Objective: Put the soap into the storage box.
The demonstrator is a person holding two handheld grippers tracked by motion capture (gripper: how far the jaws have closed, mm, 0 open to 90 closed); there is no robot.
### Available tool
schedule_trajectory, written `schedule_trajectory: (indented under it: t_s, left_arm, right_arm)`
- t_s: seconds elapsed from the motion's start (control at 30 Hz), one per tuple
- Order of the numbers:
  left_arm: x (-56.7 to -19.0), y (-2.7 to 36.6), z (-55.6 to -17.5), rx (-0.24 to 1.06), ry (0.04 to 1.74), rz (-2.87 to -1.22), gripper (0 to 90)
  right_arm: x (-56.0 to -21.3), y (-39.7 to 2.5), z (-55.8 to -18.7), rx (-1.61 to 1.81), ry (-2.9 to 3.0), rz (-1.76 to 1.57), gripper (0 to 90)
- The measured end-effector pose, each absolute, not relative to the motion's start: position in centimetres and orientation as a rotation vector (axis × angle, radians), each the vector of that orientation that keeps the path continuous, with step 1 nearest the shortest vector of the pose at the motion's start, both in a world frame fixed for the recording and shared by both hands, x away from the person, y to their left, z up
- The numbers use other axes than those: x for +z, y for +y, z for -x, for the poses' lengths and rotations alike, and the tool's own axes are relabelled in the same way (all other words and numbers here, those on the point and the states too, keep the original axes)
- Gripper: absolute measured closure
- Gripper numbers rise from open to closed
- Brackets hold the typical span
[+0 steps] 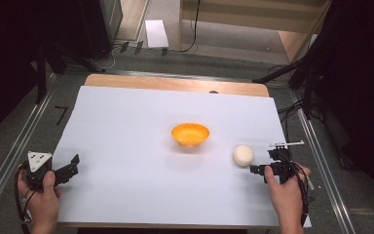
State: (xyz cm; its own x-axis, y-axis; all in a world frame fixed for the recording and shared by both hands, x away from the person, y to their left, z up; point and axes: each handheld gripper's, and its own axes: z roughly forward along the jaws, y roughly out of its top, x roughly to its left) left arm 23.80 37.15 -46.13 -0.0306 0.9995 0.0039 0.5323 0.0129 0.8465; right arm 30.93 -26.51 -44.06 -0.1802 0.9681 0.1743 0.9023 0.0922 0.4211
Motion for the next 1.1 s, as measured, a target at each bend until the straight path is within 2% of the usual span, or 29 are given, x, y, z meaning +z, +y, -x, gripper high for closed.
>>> schedule_trajectory:
  t_s: [1.1]
  left_arm:
    - [-46.2, 36.9, -23.9, 0.919, 1.629, -1.621, 13.7]
  right_arm:
    - [-43.0, -22.3, -34.8, 0.623, 2.276, -1.892, 14.4]
